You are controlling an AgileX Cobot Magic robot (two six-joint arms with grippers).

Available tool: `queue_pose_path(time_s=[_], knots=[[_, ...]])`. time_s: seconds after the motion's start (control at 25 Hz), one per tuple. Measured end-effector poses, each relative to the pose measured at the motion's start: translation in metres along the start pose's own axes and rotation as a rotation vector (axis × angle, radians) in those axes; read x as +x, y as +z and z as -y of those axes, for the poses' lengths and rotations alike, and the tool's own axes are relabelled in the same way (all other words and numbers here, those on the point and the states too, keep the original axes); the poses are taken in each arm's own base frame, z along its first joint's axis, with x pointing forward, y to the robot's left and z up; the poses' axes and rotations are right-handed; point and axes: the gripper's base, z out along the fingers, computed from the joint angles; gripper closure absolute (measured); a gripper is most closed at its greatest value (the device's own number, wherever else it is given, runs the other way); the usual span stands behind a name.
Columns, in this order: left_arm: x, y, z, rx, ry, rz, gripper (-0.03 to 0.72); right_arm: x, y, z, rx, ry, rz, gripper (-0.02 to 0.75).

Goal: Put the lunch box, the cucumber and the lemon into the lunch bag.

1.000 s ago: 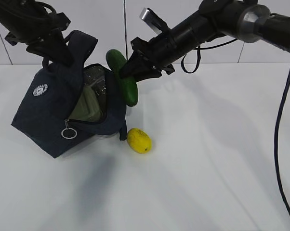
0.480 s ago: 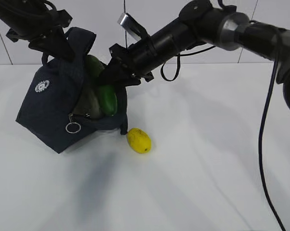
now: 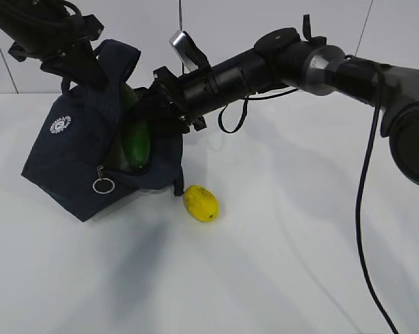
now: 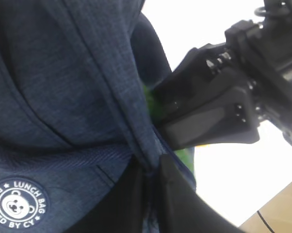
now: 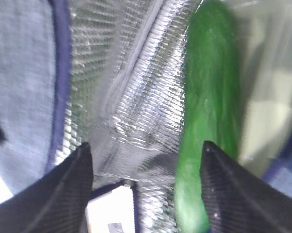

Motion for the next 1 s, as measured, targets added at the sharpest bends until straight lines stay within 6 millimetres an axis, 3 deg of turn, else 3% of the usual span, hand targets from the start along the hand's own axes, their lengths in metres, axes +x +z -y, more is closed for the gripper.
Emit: queue_pose_path(time_s=[0.16,0.32,0.52,0.84,1.0], knots=[[0.001,0.000,0.000,0.002,0.000,-0.006,0.673,-0.001,0.000,-0.002,-0.022,-0.007,0.014,0.241],[0.001,0.000,0.000,0.002,0.000,-0.006,0.673,-0.003,-0.005,0.001,0.004,-0.024,0.011,0.218],[0.001,0.000,0.000,0.002,0.000,-0.006,0.673,-0.013,-0.028,0.000,0.177,-0.098,-0.019,0.216],[0.001,0.000,0.000,-0.003,0.002,-0.007,0.673,-0.028,-0.074,-0.055,0.419,-0.246,-0.022,0.239],[0.001,0.000,0.000,-0.004,0.003,-0.007,0.673,-0.021,-0.084,-0.080,0.451,-0.255,-0.032,0.243]])
